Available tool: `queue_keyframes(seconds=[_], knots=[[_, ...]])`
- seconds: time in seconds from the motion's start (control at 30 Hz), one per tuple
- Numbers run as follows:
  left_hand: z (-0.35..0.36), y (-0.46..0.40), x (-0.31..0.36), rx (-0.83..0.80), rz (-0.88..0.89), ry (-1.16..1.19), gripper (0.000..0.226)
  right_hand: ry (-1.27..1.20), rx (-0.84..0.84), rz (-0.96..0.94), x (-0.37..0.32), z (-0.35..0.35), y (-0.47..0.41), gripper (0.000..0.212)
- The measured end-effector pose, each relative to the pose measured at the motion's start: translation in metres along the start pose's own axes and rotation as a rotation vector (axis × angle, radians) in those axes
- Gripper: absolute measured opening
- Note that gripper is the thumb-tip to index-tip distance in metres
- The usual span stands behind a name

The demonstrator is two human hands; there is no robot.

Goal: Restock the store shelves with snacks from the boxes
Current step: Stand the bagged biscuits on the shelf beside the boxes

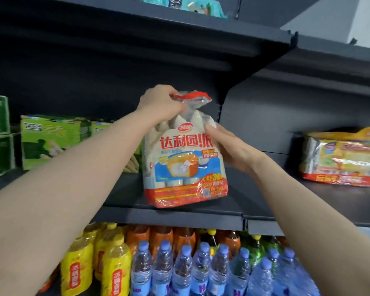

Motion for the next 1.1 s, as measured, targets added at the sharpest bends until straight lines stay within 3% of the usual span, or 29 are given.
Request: queue_keyframes(seconds=[0.1, 0.2, 0.27, 0.37, 0.43, 0.63, 0.77, 1.0, 1.1], knots=[[0.023, -0.006, 0.018, 0.016, 0.111, 0.073, 0.059, -0.101, 0.113, -0.017, 0.006, -0.035, 0.004, 0.067], [0.043, 0.001, 0.011, -0.043, 0.178, 0.262, 0.078, -0.248, 0.303, -0.064, 0.019, -0.082, 0.008, 0.047], [0.060, 0.011, -0.006, -0.154, 0.249, 0.126, 0.093, -0.333, 0.451, -0.068, 0.033, -0.122, 0.013, 0.039], [0.100, 0.029, -0.049, -0.426, 0.329, -0.329, 0.107, -0.427, 0.604, -0.027, 0.055, -0.173, 0.019, 0.043], [0.119, 0.037, -0.074, -0.515, 0.349, -0.514, 0.116, -0.420, 0.679, 0.005, 0.068, -0.191, 0.015, 0.044], [0.124, 0.038, -0.090, -0.412, 0.386, -0.610, 0.122, -0.370, 0.646, 0.058, 0.090, -0.189, -0.040, 0.056], [0.125, 0.039, -0.096, -0.410, 0.358, -0.635, 0.122, -0.203, 0.615, 0.005, 0.081, -0.178, -0.076, 0.038], [0.135, 0.038, -0.106, -0.333, 0.369, -0.603, 0.120, 0.361, 0.857, -0.061, 0.078, -0.173, -0.107, 0.041], [0.136, 0.037, -0.105, -0.331, 0.376, -0.599, 0.120, 0.494, 0.866, -0.040, 0.091, -0.174, -0.117, 0.035]])
Point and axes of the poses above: each hand's wrist, its own y-axis away from the middle knuckle, its own z-axis out of the palm, x = y × z, the point moved 7 cm from there along -y, towards the middle knuckle, and after that the axes turned 11 degrees about z, right-handed, at the moved point
